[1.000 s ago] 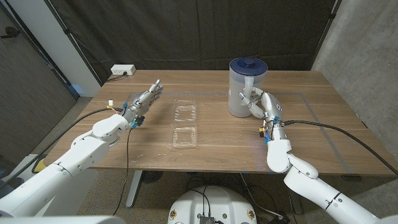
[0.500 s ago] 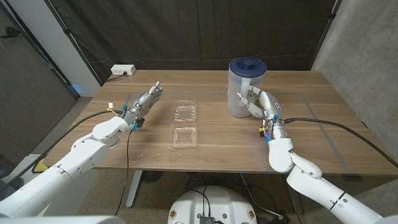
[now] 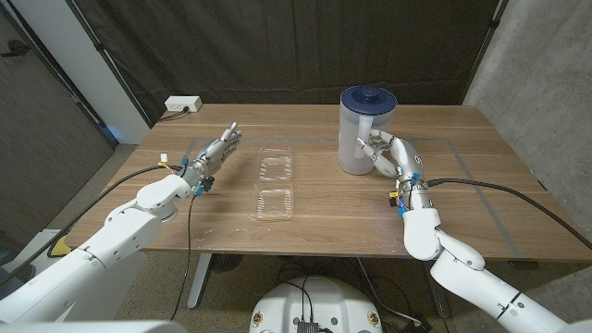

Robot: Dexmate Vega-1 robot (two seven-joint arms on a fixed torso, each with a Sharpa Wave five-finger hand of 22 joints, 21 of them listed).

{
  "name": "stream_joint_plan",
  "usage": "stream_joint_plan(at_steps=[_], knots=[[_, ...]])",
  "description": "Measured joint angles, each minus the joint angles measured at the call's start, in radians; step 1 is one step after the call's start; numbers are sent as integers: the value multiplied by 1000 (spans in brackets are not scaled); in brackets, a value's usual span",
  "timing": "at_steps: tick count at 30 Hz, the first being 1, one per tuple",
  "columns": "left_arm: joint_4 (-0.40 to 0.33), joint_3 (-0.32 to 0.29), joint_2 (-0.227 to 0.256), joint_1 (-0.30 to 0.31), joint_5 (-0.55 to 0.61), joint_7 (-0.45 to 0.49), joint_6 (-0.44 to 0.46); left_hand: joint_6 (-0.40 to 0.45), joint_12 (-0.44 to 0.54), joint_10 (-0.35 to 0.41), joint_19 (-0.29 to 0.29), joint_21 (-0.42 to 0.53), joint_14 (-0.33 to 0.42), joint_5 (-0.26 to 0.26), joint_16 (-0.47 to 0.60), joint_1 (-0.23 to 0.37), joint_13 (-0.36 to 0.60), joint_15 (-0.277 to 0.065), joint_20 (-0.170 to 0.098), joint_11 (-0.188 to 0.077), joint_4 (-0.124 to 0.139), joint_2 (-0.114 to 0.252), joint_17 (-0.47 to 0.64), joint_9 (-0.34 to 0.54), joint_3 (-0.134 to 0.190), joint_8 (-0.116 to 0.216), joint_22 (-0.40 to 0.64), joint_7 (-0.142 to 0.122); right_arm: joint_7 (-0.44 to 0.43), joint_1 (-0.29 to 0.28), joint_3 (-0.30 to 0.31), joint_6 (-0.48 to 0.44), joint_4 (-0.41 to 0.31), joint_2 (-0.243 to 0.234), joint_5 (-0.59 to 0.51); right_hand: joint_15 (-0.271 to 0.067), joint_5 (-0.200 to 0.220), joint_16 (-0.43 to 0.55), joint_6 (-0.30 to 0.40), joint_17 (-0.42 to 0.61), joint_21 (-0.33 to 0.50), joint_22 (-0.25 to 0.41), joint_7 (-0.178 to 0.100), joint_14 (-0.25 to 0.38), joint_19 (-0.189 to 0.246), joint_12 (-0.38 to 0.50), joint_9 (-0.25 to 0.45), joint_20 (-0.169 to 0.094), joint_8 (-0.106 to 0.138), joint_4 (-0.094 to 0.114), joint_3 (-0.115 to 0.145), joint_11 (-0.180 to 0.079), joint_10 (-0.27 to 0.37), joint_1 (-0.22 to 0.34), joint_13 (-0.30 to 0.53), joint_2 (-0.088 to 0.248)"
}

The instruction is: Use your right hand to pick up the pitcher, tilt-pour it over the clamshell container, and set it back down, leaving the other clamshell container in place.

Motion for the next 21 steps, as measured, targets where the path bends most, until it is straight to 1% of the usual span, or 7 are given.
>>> stream_joint_plan(at_steps=[5, 10, 11, 13, 15, 16, 21], knots=[[0, 0, 0, -1, 0, -1, 0, 0, 0, 0, 0, 0, 0, 0, 0, 0, 0, 0, 0, 0, 0, 0, 0, 0, 0, 0, 0, 0, -12, -33, 31, 7, -12, 10, 17, 0, 0, -4, 5, -5, -6, 0, 5, 0, 4, 0, -5, -4, 0, -1, -1, 5, 5, -5, -7, 5], [0, 0, 2, -1, 0, -1, 0, 0, 0, 0, 0, 0, 0, 0, 0, 0, 0, 0, 0, 0, 0, 0, 0, 0, 0, 0, 0, 0, -25, -37, 36, 30, -12, 12, 52, 0, 0, -12, 9, -13, -22, 0, 9, 0, 5, -4, -8, -5, 0, 1, -7, 5, 5, -15, -16, 4], [0, 0, 2, -2, 0, -1, 0, 0, 0, 0, 0, 0, 0, 0, 0, 0, 0, 0, 0, 0, 0, 0, 0, 0, 0, 0, 0, 0, -26, -54, 59, 32, -14, 21, 55, -1, 0, -17, 7, -15, -27, 0, 11, -1, 5, -6, -9, -5, -1, 3, -9, 5, 5, -17, -20, 7], [0, -1, 3, 0, 0, -1, 0, 0, 0, 0, 0, 0, 0, 0, 0, 0, 0, 0, 0, 0, 0, 0, 0, 0, 0, 0, 0, 0, -28, -54, 59, 51, -14, 21, 81, 3, 0, -30, -2, -22, -43, 0, 20, -22, -6, -16, -13, 0, -8, 6, -11, 9, -12, -22, -30, 12], [-1, -3, 4, 1, 0, -1, 0, 0, 0, 0, 0, 0, 0, 0, 0, 0, 0, 0, 0, 0, 0, 0, 0, 0, 0, 0, 0, 0, -28, -54, 59, 63, -14, 21, 102, 9, 0, -43, -11, -27, -59, 4, 21, -43, -22, -21, -17, 1, -8, 8, -14, 10, -33, -28, -40, 17], [-2, -4, 5, 2, 0, -1, 0, 0, 0, 0, 0, 0, 0, 0, 0, 0, 0, 0, 0, 0, 0, 0, 0, 0, 0, 0, 0, 0, -27, -54, 59, 70, -14, 21, 114, 13, 0, -48, -17, -31, -66, 5, 19, -53, -30, -24, -18, 3, -14, 10, -15, 9, -39, -29, -45, 19], [-5, -6, 6, 7, 0, -1, 0, 0, 0, 0, 0, 0, 0, 0, 0, 0, 0, 0, 0, 0, -4, 0, 0, 0, -4, 0, 0, 0, -4, -54, 59, 93, -14, 21, 178, 27, -1, -79, -52, -41, -107, 8, 28, -111, -79, -36, -29, 6, -19, 9, -23, 23, -93, -40, -71, 29]])
